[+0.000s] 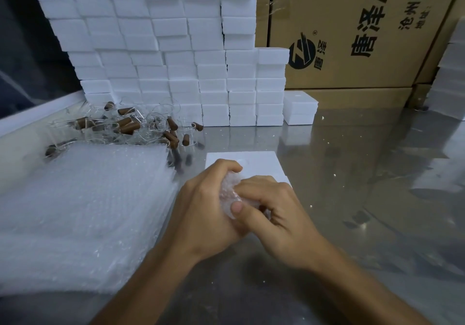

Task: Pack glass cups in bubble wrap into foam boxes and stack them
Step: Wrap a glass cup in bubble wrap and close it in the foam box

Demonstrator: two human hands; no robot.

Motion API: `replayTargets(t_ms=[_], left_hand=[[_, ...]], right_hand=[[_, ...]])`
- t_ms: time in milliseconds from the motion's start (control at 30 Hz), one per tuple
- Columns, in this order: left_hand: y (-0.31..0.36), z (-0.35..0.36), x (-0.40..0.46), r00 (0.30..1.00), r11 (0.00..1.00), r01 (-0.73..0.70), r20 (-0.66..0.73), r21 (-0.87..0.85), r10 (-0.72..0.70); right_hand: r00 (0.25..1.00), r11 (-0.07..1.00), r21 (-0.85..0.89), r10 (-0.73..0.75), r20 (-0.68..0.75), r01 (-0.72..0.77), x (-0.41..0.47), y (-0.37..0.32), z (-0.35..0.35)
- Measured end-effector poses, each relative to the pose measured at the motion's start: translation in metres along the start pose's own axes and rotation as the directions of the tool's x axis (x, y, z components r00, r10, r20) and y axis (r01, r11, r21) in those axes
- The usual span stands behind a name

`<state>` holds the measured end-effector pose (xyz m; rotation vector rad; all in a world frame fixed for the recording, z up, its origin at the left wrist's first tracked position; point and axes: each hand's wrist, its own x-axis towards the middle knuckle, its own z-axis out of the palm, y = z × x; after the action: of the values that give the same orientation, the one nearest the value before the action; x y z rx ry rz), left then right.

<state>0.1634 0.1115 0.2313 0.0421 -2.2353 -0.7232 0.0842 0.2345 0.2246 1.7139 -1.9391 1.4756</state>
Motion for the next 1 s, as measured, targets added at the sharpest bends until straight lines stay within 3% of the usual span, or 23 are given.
replayTargets(t_ms=[267,367,433,533,633,767,900,1000], left_hand=[[0.001,-0.004,0.000,0.985,0.979,-0.161,0.075,0.127,0.153],[-0.002,-0.003,0.001,0.997,0.999,-0.044,0.068,0.022,0.042],[-0.004,-0.002,0.003,0.996,0.984,0.088,0.019,-0.156,-0.086],[-0.011,-0.003,0.007,0.957,0.889,0.266,-0.010,-0.374,-0.291],[-0.018,-0.005,0.010,0.901,0.741,0.403,0.090,-0.536,-0.425],[-0.018,-0.005,0.008,0.861,0.606,0.506,0.315,-0.614,-0.399],[-0.013,-0.006,0.009,0.797,0.448,0.601,0.448,-0.662,-0.406],[-0.013,-0.008,0.009,0.744,0.408,0.666,0.523,-0.624,-0.415]], right_hand=[[1.000,0.999,0.032,0.017,0.015,-0.018,-0.003,-0.001,0.002],[0.999,1.000,0.022,0.016,-0.032,-0.015,-0.006,0.001,0.003],[0.992,1.000,-0.009,-0.029,-0.124,0.029,-0.007,0.000,0.003],[0.971,1.000,0.009,-0.027,-0.236,0.030,-0.004,0.004,-0.007],[0.987,0.998,0.050,0.056,-0.154,-0.049,-0.004,0.004,-0.013],[0.974,0.974,0.038,0.226,-0.028,-0.225,-0.006,0.004,-0.005],[0.961,0.954,0.119,0.268,0.066,-0.274,-0.005,0.004,-0.010],[0.946,0.926,0.223,0.267,0.182,-0.304,-0.005,0.003,-0.014]])
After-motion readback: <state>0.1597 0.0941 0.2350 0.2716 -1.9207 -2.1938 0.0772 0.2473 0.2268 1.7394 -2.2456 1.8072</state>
